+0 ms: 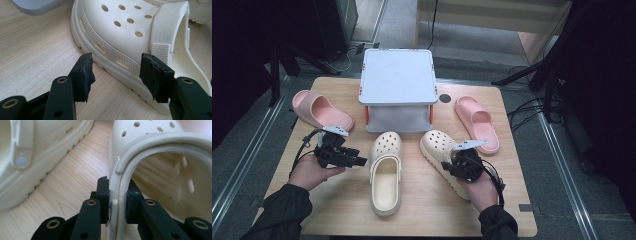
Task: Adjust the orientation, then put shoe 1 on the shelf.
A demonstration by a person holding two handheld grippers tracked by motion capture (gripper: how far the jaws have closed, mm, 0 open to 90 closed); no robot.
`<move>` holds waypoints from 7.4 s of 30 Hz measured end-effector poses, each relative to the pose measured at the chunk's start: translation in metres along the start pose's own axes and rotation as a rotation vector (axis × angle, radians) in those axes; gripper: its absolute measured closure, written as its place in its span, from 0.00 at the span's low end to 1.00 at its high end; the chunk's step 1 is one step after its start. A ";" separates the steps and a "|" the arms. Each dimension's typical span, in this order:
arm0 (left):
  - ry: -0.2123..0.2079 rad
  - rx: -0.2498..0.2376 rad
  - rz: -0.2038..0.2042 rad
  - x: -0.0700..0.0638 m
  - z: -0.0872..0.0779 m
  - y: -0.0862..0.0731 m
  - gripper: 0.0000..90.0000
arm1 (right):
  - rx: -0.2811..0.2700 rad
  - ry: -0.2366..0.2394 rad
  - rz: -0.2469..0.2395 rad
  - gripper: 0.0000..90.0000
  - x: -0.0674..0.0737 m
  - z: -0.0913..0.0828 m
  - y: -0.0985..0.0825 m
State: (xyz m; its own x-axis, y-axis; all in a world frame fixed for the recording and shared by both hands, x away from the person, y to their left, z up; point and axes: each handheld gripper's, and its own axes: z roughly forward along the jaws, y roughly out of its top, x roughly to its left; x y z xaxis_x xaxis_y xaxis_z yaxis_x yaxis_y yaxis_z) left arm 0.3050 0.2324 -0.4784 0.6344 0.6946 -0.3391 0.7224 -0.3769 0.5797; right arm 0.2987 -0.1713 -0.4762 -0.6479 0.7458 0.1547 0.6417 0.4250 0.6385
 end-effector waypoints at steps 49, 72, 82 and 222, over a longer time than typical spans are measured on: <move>0.001 -0.038 0.042 -0.006 -0.002 -0.004 0.63 | -0.115 0.138 -0.002 0.96 0.028 -0.003 0.019; 0.013 0.002 0.057 -0.008 0.014 -0.012 0.75 | -0.163 0.065 0.028 0.99 -0.038 -0.004 0.014; 0.021 0.033 0.073 -0.008 0.025 -0.015 0.76 | -0.058 0.009 -0.028 0.99 -0.038 0.019 0.015; 0.163 -0.085 0.084 0.030 -0.037 0.159 0.94 | -0.048 0.095 0.028 0.55 0.071 0.067 0.022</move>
State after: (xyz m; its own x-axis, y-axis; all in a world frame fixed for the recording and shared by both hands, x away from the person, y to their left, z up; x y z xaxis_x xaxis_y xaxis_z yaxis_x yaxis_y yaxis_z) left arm 0.4286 0.2163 -0.3687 0.6336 0.7556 -0.1662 0.6386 -0.3896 0.6636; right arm 0.2939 -0.0744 -0.5021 -0.6673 0.7043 0.2424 0.6411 0.3775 0.6682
